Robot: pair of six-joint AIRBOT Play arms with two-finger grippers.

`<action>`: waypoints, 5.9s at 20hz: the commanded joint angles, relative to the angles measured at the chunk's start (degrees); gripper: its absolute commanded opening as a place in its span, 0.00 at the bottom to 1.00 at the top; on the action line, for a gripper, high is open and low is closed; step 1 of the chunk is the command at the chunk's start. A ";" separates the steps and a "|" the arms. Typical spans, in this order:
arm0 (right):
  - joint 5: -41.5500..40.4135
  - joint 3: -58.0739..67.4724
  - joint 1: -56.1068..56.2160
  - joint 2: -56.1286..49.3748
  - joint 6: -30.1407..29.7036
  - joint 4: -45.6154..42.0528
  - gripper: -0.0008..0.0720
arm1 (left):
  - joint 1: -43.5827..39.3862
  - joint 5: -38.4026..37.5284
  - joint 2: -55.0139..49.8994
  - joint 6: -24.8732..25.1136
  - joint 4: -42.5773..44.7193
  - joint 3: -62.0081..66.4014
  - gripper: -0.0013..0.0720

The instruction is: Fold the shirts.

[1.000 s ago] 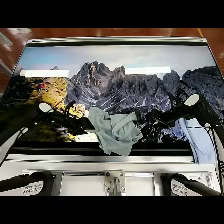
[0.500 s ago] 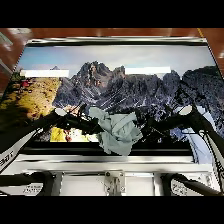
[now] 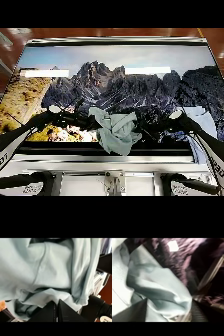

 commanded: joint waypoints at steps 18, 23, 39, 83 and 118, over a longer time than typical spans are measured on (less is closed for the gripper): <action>-6.84 42.29 1.05 38.45 -3.45 -1.05 0.09 | 21.40 -12.81 22.71 -1.62 24.52 66.05 0.07; 3.30 43.43 1.05 42.03 1.22 -2.47 0.09 | 21.31 -18.80 26.01 -1.62 31.12 68.54 0.07; 24.68 43.43 1.09 42.71 13.94 -11.26 0.09 | 21.31 -7.96 35.32 -14.14 52.11 68.54 0.07; -26.43 5.11 1.09 19.17 27.65 -20.28 0.09 | 29.46 -17.18 -6.03 -8.24 27.87 14.29 0.93; -30.18 30.95 1.09 57.46 15.43 -16.63 0.09 | 23.89 -1.29 44.33 -15.43 36.85 65.31 0.07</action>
